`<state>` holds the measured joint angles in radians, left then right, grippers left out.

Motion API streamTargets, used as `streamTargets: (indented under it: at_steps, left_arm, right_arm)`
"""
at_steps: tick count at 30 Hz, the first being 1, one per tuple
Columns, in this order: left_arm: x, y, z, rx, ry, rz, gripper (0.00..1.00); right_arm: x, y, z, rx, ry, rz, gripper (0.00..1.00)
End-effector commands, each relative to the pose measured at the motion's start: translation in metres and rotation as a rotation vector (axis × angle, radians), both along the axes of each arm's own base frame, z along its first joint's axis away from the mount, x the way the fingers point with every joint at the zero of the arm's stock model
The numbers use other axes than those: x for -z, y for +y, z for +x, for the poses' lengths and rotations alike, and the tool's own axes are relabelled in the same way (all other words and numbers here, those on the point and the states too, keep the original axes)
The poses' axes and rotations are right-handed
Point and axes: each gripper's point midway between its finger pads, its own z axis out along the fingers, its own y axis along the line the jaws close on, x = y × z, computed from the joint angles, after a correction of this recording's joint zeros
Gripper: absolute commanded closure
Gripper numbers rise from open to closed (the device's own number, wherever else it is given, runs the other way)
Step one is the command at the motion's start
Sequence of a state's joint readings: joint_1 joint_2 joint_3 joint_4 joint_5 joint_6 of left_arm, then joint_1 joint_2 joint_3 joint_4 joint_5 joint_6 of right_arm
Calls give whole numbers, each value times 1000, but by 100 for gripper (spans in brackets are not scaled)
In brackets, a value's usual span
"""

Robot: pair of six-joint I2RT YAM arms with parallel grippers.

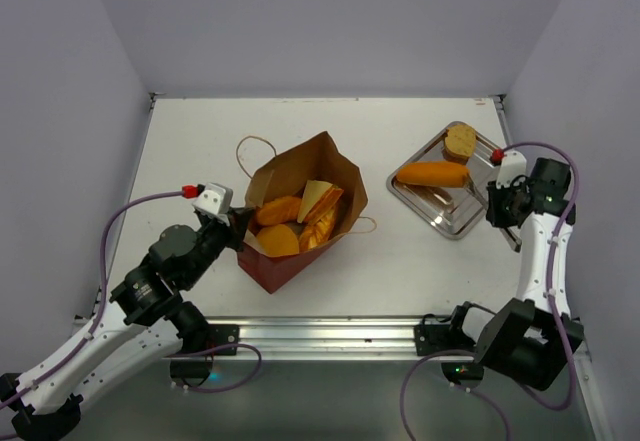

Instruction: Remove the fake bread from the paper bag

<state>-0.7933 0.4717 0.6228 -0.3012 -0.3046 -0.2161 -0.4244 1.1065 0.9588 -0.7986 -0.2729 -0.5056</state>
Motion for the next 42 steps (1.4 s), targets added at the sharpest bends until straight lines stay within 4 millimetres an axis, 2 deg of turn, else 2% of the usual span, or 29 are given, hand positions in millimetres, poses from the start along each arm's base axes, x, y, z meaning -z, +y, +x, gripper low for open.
streamTargets:
  at_steps: [1, 11, 22, 42]
  left_arm:
    - [-11, -6, 1, 30, -49, -19, 100]
    - [-12, -7, 1, 36, -52, -23, 100]
    - [-12, -10, 2, 40, -47, -19, 100]
    - [-15, -12, 1, 53, -53, -19, 100]
  right_arm:
    - [-4, -2, 20, -17, -63, 32, 99]
    - [16, -20, 35, 23, -26, 123, 78]
    - [4, -26, 33, 36, -81, 149, 63]
    - [-17, -21, 29, 10, -154, 169, 57]
